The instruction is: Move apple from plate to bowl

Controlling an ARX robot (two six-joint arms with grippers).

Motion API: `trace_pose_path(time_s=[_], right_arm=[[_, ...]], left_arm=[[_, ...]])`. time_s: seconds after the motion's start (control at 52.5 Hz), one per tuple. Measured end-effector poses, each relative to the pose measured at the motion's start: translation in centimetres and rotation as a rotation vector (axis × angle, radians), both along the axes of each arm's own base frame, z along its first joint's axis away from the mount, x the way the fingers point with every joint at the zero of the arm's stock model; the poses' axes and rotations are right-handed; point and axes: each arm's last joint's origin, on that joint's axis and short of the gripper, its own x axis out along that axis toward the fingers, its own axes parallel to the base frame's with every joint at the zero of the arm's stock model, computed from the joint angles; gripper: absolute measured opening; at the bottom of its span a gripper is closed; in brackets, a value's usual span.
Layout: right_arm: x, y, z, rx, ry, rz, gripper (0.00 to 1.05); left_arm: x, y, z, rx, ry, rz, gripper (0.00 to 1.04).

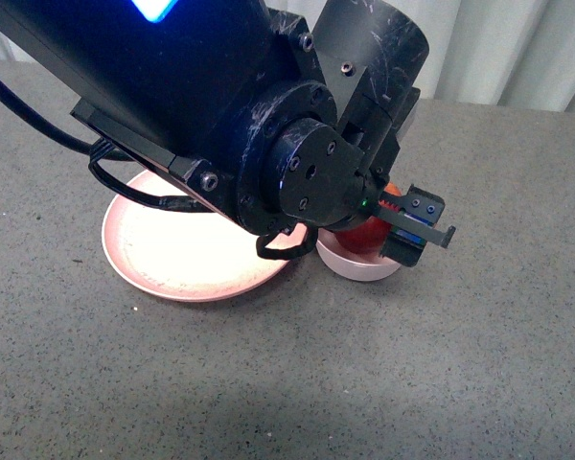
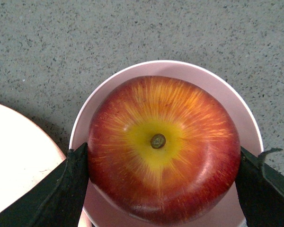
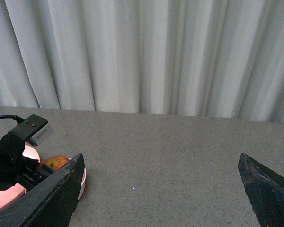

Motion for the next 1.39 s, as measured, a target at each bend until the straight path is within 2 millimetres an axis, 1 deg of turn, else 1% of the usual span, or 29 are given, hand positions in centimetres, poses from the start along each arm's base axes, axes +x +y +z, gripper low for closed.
trace_pose_path(time_s=[0.191,0.248,0.286,0.305,0.343,0.419,0.553,0.61,0.667,0.705,0.762,0.82,0.877,0.896,0.991,1.067,1.086,1.143,1.163,1.182,1.22,1.239,1.296,1.315,1.391], right_arm=[[0.0,0.0,0.0,0.0,0.0,0.0,0.95],[0.0,0.0,0.0,0.0,0.0,0.0,0.95],[0.0,0.0,0.0,0.0,0.0,0.0,0.95],[0.0,0.0,0.0,0.0,0.0,0.0,0.95],[0.0,0.0,0.0,0.0,0.0,0.0,0.95],[0.0,0.0,0.0,0.0,0.0,0.0,0.95],[0.0,0.0,0.0,0.0,0.0,0.0,0.95],[0.0,0.0,0.0,0.0,0.0,0.0,0.95],[0.0,0.0,0.0,0.0,0.0,0.0,0.95],[0.0,0.0,0.0,0.0,0.0,0.0,0.95],[0.0,0.0,0.0,0.0,0.0,0.0,0.95],[0.0,0.0,0.0,0.0,0.0,0.0,0.95],[0.0,0.0,0.0,0.0,0.0,0.0,0.95],[0.0,0.0,0.0,0.0,0.0,0.0,0.95],[0.0,0.0,0.0,0.0,0.0,0.0,0.95],[0.0,0.0,0.0,0.0,0.0,0.0,0.95],[0.0,0.0,0.0,0.0,0.0,0.0,0.95],[0.0,0.0,0.0,0.0,0.0,0.0,0.95],[0.0,0.0,0.0,0.0,0.0,0.0,0.95],[0.0,0.0,0.0,0.0,0.0,0.0,0.95],[0.0,0.0,0.0,0.0,0.0,0.0,0.95],[0.0,0.0,0.0,0.0,-0.001,0.001,0.95],[0.0,0.0,0.0,0.0,0.0,0.0,0.95],[0.0,0.0,0.0,0.0,0.002,0.0,0.95],[0.0,0.0,0.0,0.0,0.001,0.0,0.95]], left_arm=[[0.0,0.2,-0.4,0.014,0.016,0.0,0.78],[0.0,0.1,-0.3,0.009,0.015,0.003,0.91],[0.0,0.1,-0.2,0.005,0.013,0.006,0.94],[0.0,0.1,0.0,-0.002,0.01,0.012,0.98],[0.0,0.2,0.4,-0.002,-0.005,0.024,1.0],[0.0,0.3,1.4,-0.01,-0.038,0.047,0.98],[-0.3,1.1,4.0,-0.047,-0.102,0.098,0.98],[-0.7,2.3,5.7,-0.101,-0.151,0.139,0.98],[-1.2,3.4,6.8,-0.149,-0.181,0.169,0.98],[-1.7,4.6,7.7,-0.171,-0.217,0.192,0.98],[-3.0,7.0,8.9,-0.197,-0.254,0.248,0.98],[-4.8,9.9,9.7,-0.201,-0.285,0.31,0.98],[-6.3,12.0,9.9,-0.196,-0.287,0.363,0.98],[-6.6,12.4,9.9,-0.199,-0.284,0.371,0.98],[-9.5,15.9,9.6,-0.184,-0.278,0.454,0.98],[-11.4,17.8,9.3,-0.169,-0.272,0.495,0.98],[-12.2,18.6,9.2,-0.165,-0.273,0.51,0.98],[-14.2,20.2,8.8,-0.165,-0.26,0.536,0.98],[-14.6,20.6,8.4,-0.156,-0.278,0.545,0.96],[-15.1,21.0,8.0,-0.169,-0.346,0.553,0.91],[-15.7,21.6,7.7,-0.192,-0.437,0.549,0.84],[-16.3,22.0,7.7,-0.213,-0.497,0.544,0.79],[-17.0,22.5,8.5,-0.253,-0.605,0.536,0.68],[-17.2,22.8,8.9,-0.265,-0.638,0.527,0.62],[-17.8,23.2,9.4,-0.272,-0.668,0.524,0.52]])
